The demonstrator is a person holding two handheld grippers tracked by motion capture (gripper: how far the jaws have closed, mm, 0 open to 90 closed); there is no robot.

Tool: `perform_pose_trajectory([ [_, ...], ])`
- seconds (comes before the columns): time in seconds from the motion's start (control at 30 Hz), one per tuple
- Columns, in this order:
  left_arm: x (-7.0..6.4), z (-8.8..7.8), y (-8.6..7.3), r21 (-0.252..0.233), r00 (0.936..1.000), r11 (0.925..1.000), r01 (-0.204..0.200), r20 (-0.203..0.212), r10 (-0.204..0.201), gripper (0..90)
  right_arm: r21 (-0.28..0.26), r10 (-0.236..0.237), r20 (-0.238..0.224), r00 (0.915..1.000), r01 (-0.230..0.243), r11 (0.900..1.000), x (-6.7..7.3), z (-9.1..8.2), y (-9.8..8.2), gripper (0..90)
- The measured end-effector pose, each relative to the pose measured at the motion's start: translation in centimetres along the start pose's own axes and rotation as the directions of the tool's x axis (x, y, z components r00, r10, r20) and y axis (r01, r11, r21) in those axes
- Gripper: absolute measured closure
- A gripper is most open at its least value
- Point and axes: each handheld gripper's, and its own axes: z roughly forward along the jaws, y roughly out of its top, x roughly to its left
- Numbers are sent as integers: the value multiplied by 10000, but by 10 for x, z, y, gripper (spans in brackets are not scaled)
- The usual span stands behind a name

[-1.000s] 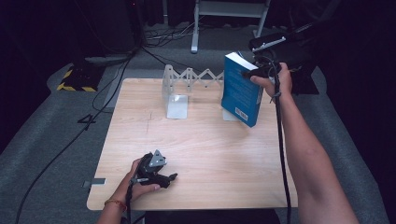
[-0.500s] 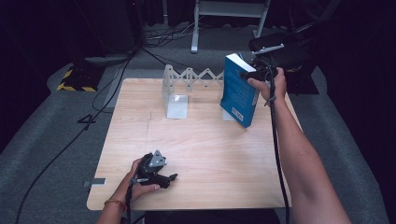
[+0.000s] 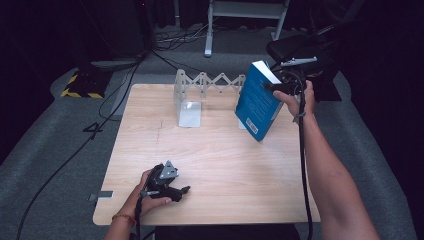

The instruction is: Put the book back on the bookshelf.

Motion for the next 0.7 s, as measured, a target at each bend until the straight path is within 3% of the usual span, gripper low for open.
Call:
perform_pose_trajectory([
  [0.37, 0, 0, 0, 0, 10000, 10000, 1, -9, -1, 193, -282, -257, -275, 9993, 250, 9993, 6, -6, -25, 468],
  [0.47, 0, 0, 0, 4, 10000, 10000, -25, -24, 25, 193, -495, -160, -352, 9993, 143, 9987, 5, -6, -37, 481],
  [0.57, 0, 0, 0, 9, 10000, 10000, -23, -36, 23, 192, -1138, 124, -541, 9985, -185, 9933, 1, -10, -51, 490],
  [0.7, 0, 1, 1, 22, 10000, 10000, -12, -48, 12, 183, -1279, 161, -775, 9969, -259, 9914, 1, -12, -62, 503],
])
